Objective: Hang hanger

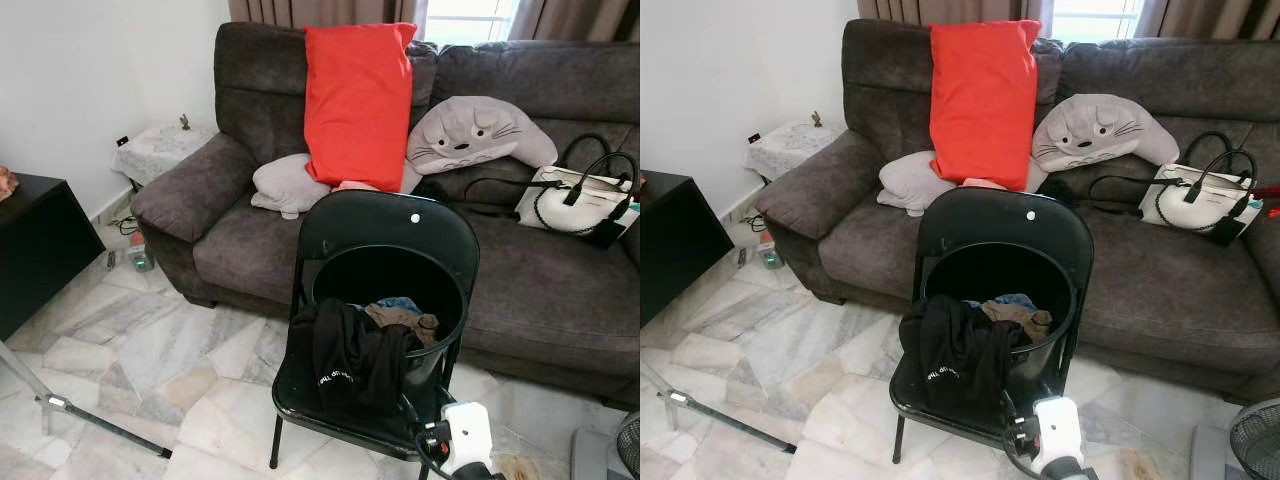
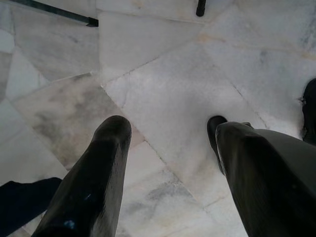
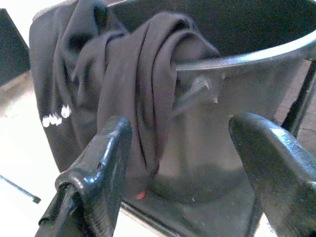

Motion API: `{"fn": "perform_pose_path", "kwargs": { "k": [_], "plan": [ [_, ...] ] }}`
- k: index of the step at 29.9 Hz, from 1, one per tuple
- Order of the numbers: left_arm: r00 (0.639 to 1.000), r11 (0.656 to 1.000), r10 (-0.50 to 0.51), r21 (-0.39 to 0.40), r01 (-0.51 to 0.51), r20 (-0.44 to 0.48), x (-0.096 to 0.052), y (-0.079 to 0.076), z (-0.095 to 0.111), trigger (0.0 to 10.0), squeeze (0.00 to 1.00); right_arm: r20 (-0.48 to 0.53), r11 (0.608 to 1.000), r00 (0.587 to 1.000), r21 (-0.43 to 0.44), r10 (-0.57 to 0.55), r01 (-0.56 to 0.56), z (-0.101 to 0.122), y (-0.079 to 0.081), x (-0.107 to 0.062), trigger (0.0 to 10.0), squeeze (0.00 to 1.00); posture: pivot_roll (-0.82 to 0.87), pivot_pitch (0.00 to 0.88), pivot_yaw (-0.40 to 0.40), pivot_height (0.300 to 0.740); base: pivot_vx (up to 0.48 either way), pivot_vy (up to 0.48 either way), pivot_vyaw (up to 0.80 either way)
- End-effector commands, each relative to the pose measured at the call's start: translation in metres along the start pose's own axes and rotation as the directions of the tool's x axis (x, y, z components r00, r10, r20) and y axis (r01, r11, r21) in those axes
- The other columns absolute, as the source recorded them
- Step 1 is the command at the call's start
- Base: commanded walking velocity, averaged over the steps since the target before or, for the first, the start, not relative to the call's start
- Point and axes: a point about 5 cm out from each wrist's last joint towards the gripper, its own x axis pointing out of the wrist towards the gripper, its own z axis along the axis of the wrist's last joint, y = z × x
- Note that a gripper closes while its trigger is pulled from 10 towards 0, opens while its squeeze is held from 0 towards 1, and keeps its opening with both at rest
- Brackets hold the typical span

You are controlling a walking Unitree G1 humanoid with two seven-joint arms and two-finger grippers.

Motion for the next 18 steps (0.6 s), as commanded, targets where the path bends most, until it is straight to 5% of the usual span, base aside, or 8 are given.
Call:
{"fn": "perform_pose_path", "kwargs": {
  "k": [1,2,8,18],
  "plan": [
    [1.000,1.000,0.017,0.006,-0.017,-0.005,-0.001,0.008,-0.001,10.0,0.00,-0.080,0.999,0.997,-0.025,0.021,-0.023,0.001,0.000,0.010,10.0,1.00,0.00,0.000,0.097,0.740,0.000,0.000,0.00],
    [1.000,1.000,0.017,0.006,-0.017,-0.004,-0.001,0.009,0.000,10.0,0.00,-0.087,0.999,0.996,-0.034,0.026,-0.029,0.002,-0.001,0.012,10.0,0.00,0.00,0.000,0.100,0.740,0.000,0.000,0.00],
    [1.000,1.000,0.010,0.013,-0.010,-0.008,-0.001,0.006,-0.002,10.0,0.00,-0.067,0.994,0.995,0.085,0.074,-0.068,0.013,0.003,0.029,10.0,0.00,0.01,0.009,0.111,0.740,0.000,0.000,0.00],
    [0.999,1.000,0.020,0.015,-0.020,-0.036,-0.003,0.011,-0.011,10.0,0.00,-0.211,0.988,0.967,0.092,0.145,-0.128,-0.015,0.017,0.017,10.0,0.00,0.02,0.028,0.118,0.740,0.000,0.000,0.00]
  ]
}}
